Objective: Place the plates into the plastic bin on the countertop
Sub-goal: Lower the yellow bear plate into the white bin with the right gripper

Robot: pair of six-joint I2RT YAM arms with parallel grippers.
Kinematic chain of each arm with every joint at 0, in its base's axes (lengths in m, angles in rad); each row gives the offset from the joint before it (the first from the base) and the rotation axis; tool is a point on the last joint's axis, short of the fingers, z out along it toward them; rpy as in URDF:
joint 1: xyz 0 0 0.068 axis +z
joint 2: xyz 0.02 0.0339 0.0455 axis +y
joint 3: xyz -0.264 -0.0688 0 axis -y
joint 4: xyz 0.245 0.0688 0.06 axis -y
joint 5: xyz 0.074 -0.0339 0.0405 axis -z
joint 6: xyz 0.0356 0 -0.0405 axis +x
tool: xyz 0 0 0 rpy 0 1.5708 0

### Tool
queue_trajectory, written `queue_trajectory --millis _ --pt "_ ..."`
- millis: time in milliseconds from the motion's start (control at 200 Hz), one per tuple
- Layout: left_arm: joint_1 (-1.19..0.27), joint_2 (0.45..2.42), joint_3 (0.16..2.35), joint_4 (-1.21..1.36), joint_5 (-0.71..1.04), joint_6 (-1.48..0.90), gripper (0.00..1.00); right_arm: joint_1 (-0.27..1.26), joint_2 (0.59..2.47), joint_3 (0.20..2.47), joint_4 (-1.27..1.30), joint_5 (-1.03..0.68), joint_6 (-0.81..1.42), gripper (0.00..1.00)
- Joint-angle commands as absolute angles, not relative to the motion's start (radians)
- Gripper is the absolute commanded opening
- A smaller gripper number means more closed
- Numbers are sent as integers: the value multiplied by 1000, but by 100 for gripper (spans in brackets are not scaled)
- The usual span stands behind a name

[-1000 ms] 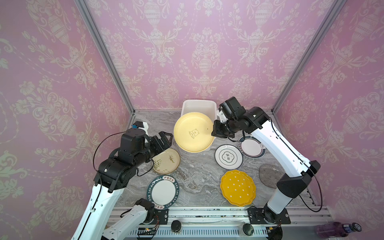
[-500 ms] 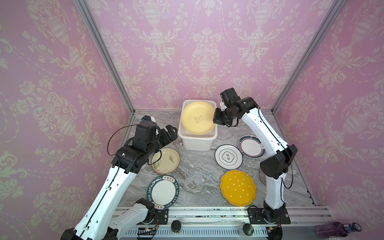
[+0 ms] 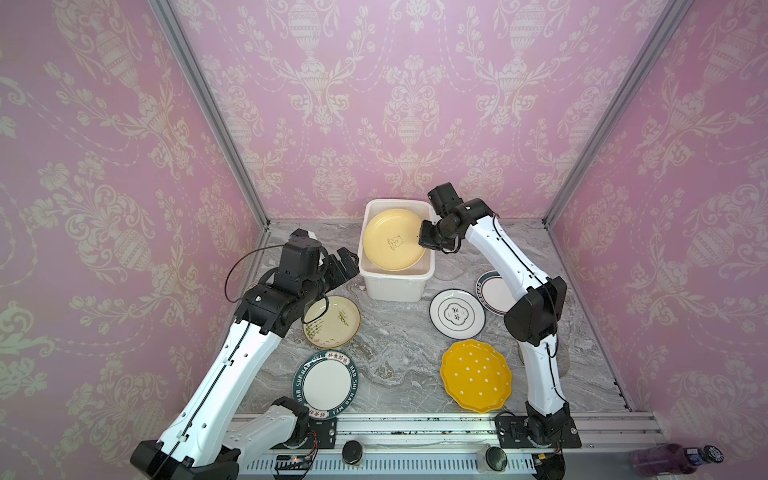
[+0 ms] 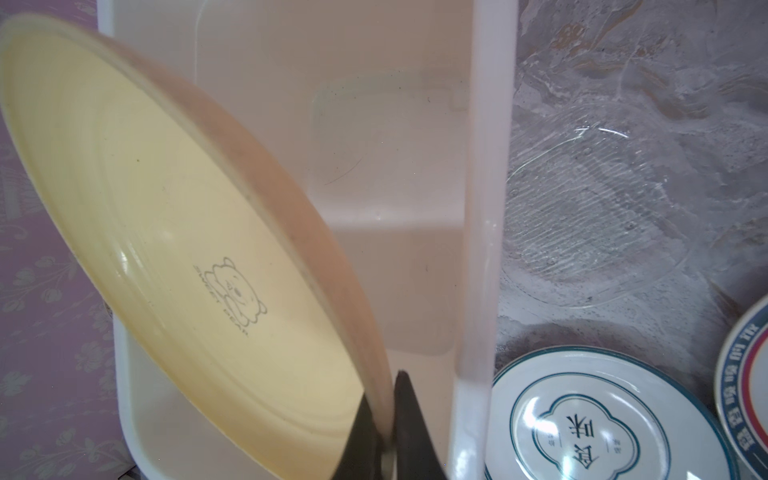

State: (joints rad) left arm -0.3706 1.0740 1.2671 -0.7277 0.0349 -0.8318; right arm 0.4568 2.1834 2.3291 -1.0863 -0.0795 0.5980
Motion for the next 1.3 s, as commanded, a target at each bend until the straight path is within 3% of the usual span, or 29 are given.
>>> queue_trajectory --millis 0,966,1071,1291 --pt "-374 1086 1253 -715 35 -812 99 463 2200 2363 -1104 -40 532 0" --pt "-370 1113 1228 -718 79 -807 99 545 2327 2406 -1208 123 346 0" --pt "-367 1118 1235 -722 81 -804 99 546 2340 2407 -1224 135 338 8" --pt "-361 1105 1225 -726 84 -811 99 554 2352 2394 -1233 154 321 13"
